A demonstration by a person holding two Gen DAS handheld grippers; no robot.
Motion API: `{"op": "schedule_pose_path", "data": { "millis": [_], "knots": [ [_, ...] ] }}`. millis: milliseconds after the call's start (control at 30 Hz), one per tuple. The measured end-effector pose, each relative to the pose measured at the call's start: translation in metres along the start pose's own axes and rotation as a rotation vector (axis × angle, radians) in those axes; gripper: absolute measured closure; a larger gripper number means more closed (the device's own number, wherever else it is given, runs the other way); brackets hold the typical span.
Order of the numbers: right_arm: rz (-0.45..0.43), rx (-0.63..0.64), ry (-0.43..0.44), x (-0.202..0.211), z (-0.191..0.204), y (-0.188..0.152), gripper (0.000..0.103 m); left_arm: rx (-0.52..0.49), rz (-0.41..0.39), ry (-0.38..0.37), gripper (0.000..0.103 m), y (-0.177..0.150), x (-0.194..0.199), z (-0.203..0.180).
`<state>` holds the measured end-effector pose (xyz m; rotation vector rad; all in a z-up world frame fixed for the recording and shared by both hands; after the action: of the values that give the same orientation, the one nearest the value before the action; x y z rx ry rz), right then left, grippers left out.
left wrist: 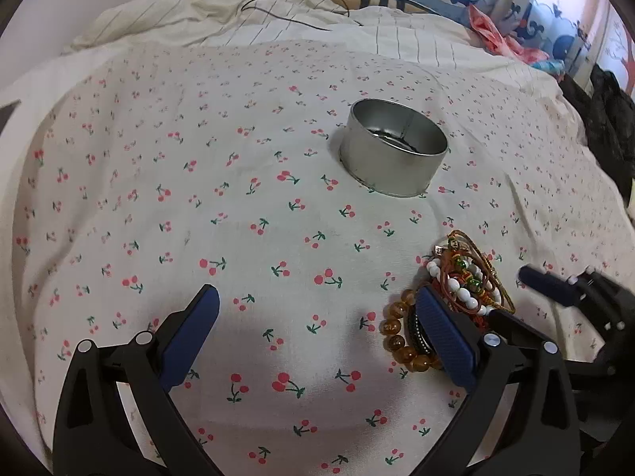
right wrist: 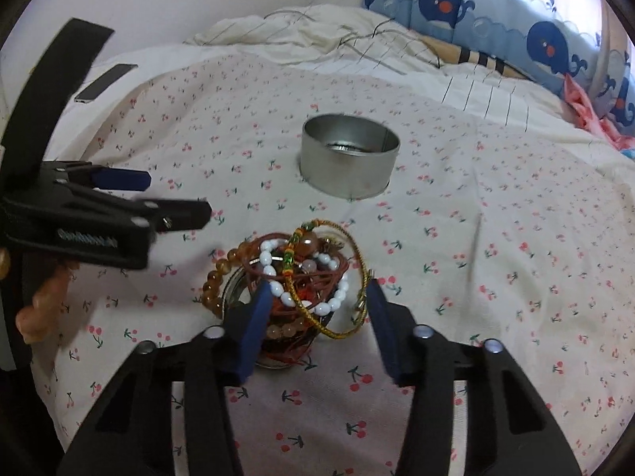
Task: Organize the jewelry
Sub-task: 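Grasp the green-beaded gold cord bracelet with the right gripper and lift, then grasp the brown cord bracelet with the left gripper while the right gripper holds the green bracelet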
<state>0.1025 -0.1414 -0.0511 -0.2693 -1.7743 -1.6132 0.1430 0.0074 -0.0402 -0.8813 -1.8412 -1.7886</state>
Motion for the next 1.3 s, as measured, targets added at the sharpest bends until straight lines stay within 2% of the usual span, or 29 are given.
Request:
{"op": "schedule_pose_path", "data": {
  "millis": [67,133,233,467,533,633,733,800,933,1133,1200,1233,1300],
  "knots": [
    [0.014,-0.015,0.006,-0.003,-0.003,-0.003,0.070,0.025,0.005,-0.010,0.008,0.000,-0.001,0.003],
    [0.012,-0.035,0.025,-0.003,-0.004,-0.003,0.087,0.042,0.005,-0.013,0.008,0.000,-0.001,0.005],
    [-0.001,-0.067,0.034,-0.001,-0.009,-0.002,0.097,0.051,0.001,-0.010,0.008,0.001,0.000,0.006],
    [-0.061,-0.177,0.007,0.011,-0.035,0.008,0.099,0.048,0.003,-0.024,0.008,0.000,0.000,0.004],
    [-0.071,-0.219,0.012,0.014,-0.043,0.010,0.099,0.040,0.003,-0.047,0.008,0.000,0.001,0.000],
    [-0.083,-0.270,0.019,0.016,-0.051,0.012,0.099,0.003,-0.007,-0.123,0.008,0.001,0.003,-0.018],
    [-0.088,-0.310,0.016,0.018,-0.059,0.012,0.099,-0.073,-0.023,-0.203,0.008,0.004,0.000,-0.047],
    [-0.090,-0.346,0.012,0.019,-0.066,0.012,0.099,-0.114,-0.013,-0.232,0.008,0.002,-0.004,-0.062],
    [-0.102,-0.405,0.000,0.024,-0.079,0.011,0.099,-0.119,0.022,-0.270,0.008,0.003,-0.020,-0.078],
    [-0.106,-0.434,-0.001,0.026,-0.085,0.012,0.099,-0.103,0.030,-0.307,0.009,0.002,-0.028,-0.087],
    [-0.105,-0.432,0.000,0.025,-0.085,0.012,0.099,-0.105,0.033,-0.307,0.032,0.000,-0.031,-0.089],
    [-0.105,-0.432,0.001,0.026,-0.084,0.012,0.099,-0.104,0.039,-0.304,0.037,0.000,-0.033,-0.088],
    [-0.106,-0.430,0.001,0.026,-0.084,0.012,0.099,-0.078,0.052,-0.298,0.068,-0.002,-0.039,-0.084]
  ]
}}
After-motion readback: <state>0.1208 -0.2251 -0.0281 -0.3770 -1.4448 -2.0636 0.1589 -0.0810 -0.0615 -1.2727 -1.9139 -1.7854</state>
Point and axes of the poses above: each gripper's, at about its wrist camera, not at the fingertips, and x roughly against the way its jaws point, z to its left, y to its top, the point moved 4 cm from there along -x, roughly the way its jaws point, and after that the axes turned 13 degrees about -z, right-handed, at the moved point
